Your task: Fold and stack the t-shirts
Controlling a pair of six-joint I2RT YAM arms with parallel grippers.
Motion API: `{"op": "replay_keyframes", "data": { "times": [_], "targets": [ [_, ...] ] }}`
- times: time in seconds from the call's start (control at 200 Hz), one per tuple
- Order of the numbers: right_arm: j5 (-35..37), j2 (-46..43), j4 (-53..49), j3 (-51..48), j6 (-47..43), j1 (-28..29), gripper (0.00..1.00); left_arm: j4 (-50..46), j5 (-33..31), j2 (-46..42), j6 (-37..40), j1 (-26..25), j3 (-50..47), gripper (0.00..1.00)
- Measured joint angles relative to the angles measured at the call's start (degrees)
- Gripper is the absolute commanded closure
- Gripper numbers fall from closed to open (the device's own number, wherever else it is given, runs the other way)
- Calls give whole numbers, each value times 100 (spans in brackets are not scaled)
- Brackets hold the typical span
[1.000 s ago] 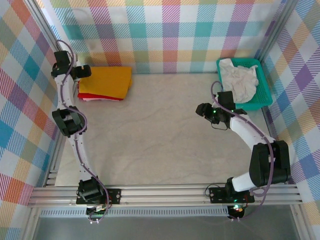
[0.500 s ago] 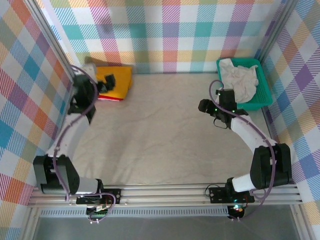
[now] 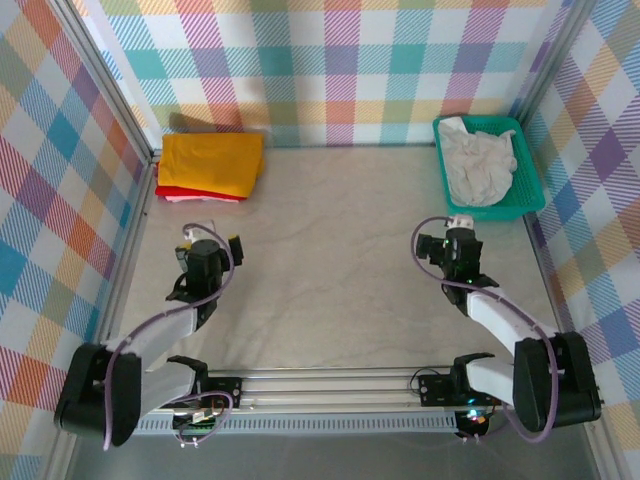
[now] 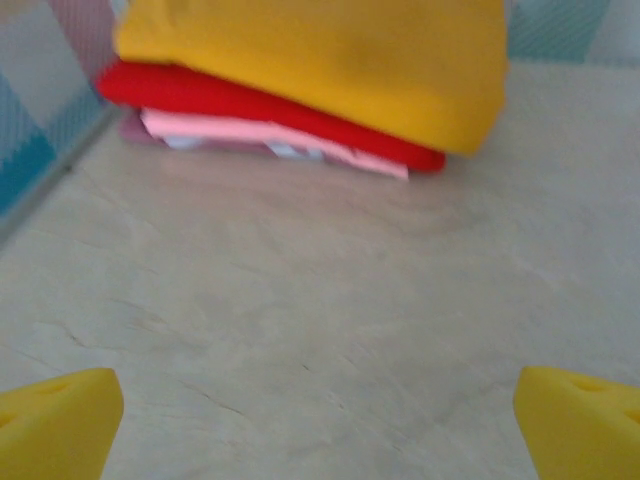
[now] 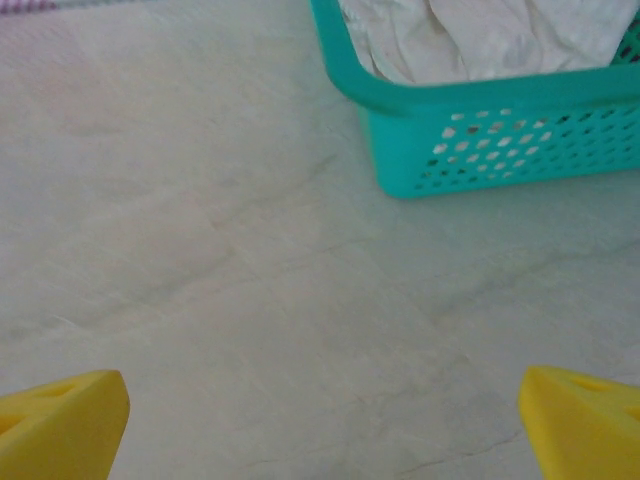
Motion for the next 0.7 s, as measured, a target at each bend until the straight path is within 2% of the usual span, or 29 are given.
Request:
{"op": "replay_keyframes", "data": {
  "times": [0.11,0.255,0.48,0.7],
  "targets": [
    [13,317,697,-131,-249,-35,0,413,-11,74,203,168,-9,0],
    [-42,907,1681,-341,-557,-170,0,1325,114,1032,361,361,-190,0],
    [-791,1425,2754,-411,-678,-599,0,2468,514,2203,426,485,-337,0],
    [-1486,1991,3626,-634,-758,-702,0,3296,949,2570,472,573,-400,0]
  ]
}}
